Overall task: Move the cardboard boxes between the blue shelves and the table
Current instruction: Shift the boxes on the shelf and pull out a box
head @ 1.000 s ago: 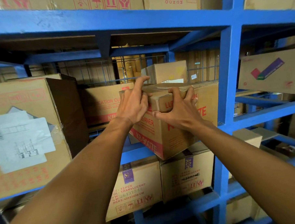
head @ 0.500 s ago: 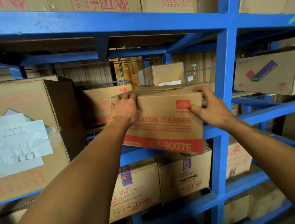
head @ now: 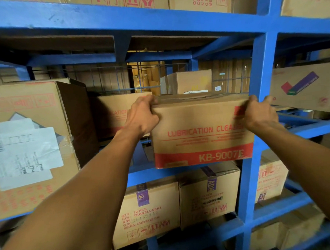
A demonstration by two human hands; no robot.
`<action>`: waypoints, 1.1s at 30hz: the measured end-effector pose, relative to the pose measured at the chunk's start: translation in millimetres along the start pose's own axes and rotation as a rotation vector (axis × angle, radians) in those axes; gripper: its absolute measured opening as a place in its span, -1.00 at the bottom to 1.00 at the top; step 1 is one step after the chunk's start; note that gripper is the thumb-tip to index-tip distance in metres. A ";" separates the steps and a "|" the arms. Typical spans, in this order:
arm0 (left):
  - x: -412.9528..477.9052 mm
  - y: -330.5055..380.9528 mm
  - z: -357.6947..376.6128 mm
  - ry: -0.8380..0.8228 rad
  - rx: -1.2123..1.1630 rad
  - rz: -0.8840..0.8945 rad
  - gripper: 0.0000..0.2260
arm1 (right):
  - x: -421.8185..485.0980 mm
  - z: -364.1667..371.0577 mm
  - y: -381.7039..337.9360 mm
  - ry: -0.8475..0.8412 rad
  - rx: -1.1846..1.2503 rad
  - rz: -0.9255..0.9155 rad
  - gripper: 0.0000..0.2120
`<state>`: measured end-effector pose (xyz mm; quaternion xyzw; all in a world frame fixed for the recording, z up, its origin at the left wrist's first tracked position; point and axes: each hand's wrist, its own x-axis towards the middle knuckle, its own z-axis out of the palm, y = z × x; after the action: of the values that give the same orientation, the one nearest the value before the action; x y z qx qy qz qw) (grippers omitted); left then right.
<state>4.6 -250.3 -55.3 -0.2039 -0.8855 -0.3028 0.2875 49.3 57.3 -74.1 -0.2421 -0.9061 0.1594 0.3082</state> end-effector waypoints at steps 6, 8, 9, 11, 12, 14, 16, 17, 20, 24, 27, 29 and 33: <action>-2.2 31.4 -5.9 0.000 -0.232 0.161 -0.56 | -30.3 -4.6 -38.5 -0.399 0.411 -0.243 0.03; -0.5 43.1 -4.6 -0.008 -0.247 0.176 -0.53 | -46.7 -2.1 -59.8 -0.545 0.379 -0.301 0.15; 0.6 46.9 -5.1 -0.025 -0.277 0.163 -0.49 | -53.4 0.3 -67.6 -0.576 0.370 -0.312 0.18; 5.9 49.6 -9.8 -0.076 -0.357 0.113 -0.42 | -61.7 4.8 -75.4 -0.539 0.410 -0.319 0.18; 9.9 47.7 -11.0 -0.095 -0.385 0.088 -0.41 | -65.8 6.0 -77.1 -0.479 0.434 -0.309 0.12; 16.6 38.5 -9.4 -0.134 -0.373 0.047 -0.43 | -70.0 10.0 -77.7 -0.312 0.435 -0.291 -0.08; 22.6 22.7 -6.5 -0.152 -0.237 0.005 -0.42 | -68.1 12.5 -77.0 -0.237 0.413 -0.299 -0.23; 23.9 13.9 -6.5 -0.159 -0.145 -0.031 -0.38 | -65.9 12.3 -74.5 -0.230 0.411 -0.314 -0.28; 20.4 -9.6 -8.8 -0.225 0.031 -0.215 -0.20 | -53.9 2.3 -50.7 -0.283 0.498 -0.336 -0.40; 11.0 -20.5 -9.2 -0.332 0.022 -0.306 0.15 | -41.6 -24.4 -2.5 -0.324 0.566 -0.309 -0.54; 13.6 -12.0 4.8 -0.336 -0.110 -0.247 0.16 | -32.7 -29.3 20.7 -0.228 0.598 -0.259 -0.74; 14.9 -3.8 15.9 -0.336 -0.208 -0.186 0.05 | -29.7 -29.1 23.3 -0.173 0.556 -0.223 -0.76; 12.5 2.4 27.0 -0.261 -0.353 -0.174 -0.19 | -35.3 -34.1 13.7 -0.279 0.501 -0.163 -0.40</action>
<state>-13.9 -228.5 -64.0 -0.2113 -0.8628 -0.4475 0.1031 100.0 54.6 -71.2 -0.0606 -0.8886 0.3847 0.2425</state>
